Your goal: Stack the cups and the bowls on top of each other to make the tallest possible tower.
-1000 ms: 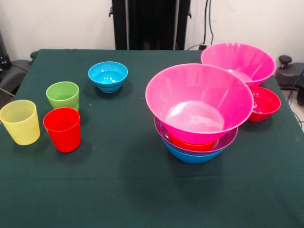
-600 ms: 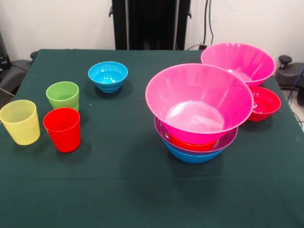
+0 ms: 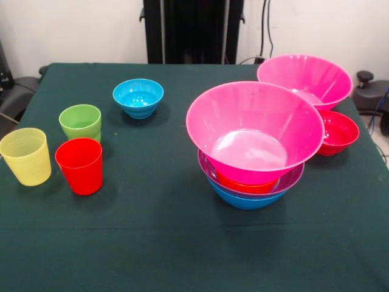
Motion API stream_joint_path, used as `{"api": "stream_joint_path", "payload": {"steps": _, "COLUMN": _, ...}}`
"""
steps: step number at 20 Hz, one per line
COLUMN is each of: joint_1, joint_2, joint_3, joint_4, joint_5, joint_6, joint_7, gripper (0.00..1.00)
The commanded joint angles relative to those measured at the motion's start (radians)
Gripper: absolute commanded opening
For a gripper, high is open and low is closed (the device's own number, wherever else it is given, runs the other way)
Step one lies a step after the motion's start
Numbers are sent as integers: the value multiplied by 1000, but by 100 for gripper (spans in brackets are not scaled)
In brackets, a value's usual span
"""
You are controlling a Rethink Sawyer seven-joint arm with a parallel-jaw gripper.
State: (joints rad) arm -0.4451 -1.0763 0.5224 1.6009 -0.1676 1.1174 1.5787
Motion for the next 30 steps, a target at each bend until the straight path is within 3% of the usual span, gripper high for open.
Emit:
{"api": "stream_joint_path", "payload": {"steps": 1, "joint_1": 36, "joint_2": 117, "joint_3": -104, "joint_4": 25, "joint_5": -24, "joint_6": 126, "joint_7": 237, "gripper": 100}}
{"api": "stream_joint_path", "payload": {"steps": 4, "joint_1": 38, "joint_2": 130, "joint_3": -106, "joint_4": 57, "joint_5": 7, "joint_6": 91, "joint_7": 260, "gripper": 100}}
{"api": "stream_joint_path", "payload": {"steps": 7, "joint_1": 45, "joint_2": 125, "joint_3": -110, "joint_4": 70, "joint_5": -28, "joint_6": 66, "joint_7": 244, "gripper": 100}}
{"api": "stream_joint_path", "payload": {"steps": 15, "joint_1": 5, "joint_2": 56, "joint_3": -105, "joint_4": 233, "joint_5": -2, "joint_6": -120, "joint_7": 201, "gripper": 100}}
{"api": "stream_joint_path", "payload": {"steps": 16, "joint_1": -7, "joint_2": 32, "joint_3": -103, "joint_4": 282, "joint_5": 26, "joint_6": -213, "joint_7": 216, "gripper": 100}}
{"api": "stream_joint_path", "payload": {"steps": 20, "joint_1": -35, "joint_2": -6, "joint_3": -99, "joint_4": 354, "joint_5": 77, "joint_6": -362, "joint_7": 243, "gripper": 100}}
{"api": "stream_joint_path", "payload": {"steps": 30, "joint_1": -31, "joint_2": 64, "joint_3": -154, "joint_4": 255, "joint_5": 18, "joint_6": -350, "joint_7": 233, "gripper": 100}}
